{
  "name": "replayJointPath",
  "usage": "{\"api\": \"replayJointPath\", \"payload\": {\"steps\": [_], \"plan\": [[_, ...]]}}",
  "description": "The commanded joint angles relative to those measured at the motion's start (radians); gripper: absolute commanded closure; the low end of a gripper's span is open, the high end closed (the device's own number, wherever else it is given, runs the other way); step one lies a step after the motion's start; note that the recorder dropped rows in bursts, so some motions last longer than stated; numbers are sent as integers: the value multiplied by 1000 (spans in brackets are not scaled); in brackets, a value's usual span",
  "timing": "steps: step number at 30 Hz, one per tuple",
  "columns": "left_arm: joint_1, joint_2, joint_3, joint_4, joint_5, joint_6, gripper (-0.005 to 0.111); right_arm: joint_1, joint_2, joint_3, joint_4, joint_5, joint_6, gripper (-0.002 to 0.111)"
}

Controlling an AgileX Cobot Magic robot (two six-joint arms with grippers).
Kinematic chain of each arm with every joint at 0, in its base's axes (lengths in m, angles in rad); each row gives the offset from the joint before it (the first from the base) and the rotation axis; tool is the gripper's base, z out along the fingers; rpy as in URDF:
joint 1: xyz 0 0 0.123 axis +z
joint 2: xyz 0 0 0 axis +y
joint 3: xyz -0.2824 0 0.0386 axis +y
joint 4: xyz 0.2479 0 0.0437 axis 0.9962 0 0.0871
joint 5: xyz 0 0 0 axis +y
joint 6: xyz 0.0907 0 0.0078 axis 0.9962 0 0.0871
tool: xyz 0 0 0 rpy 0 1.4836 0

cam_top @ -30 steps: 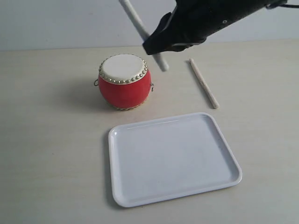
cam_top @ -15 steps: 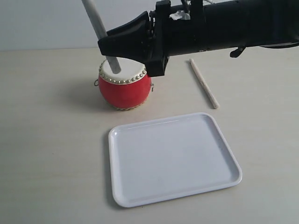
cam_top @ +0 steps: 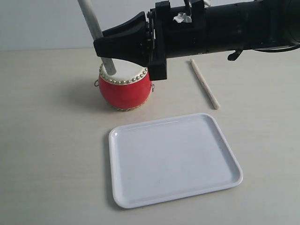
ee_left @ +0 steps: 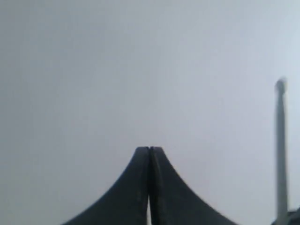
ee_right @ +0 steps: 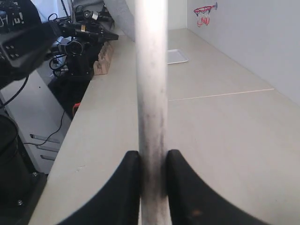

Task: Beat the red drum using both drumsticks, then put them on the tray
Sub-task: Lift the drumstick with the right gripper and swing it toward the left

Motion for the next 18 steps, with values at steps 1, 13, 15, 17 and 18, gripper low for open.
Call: {"api": "replayJointPath", "payload": {"steps": [1, 13, 15, 17, 18], "plan": [[3, -6, -22, -14, -340, 20, 107, 0, -2, 1, 20, 15, -7, 108], [3, 644, -477, -131, -42, 179, 107, 0, -2, 1, 20, 15, 44, 108], [3, 788, -500, -85, -40, 135, 107, 0, -2, 1, 20, 15, 44, 108], [3, 939, -527, 30, -44, 58, 107, 0, -2, 1, 27, 15, 44, 108], [3, 995, -541, 90, -49, 4, 107, 0, -2, 1, 31, 10, 44, 108]]}}
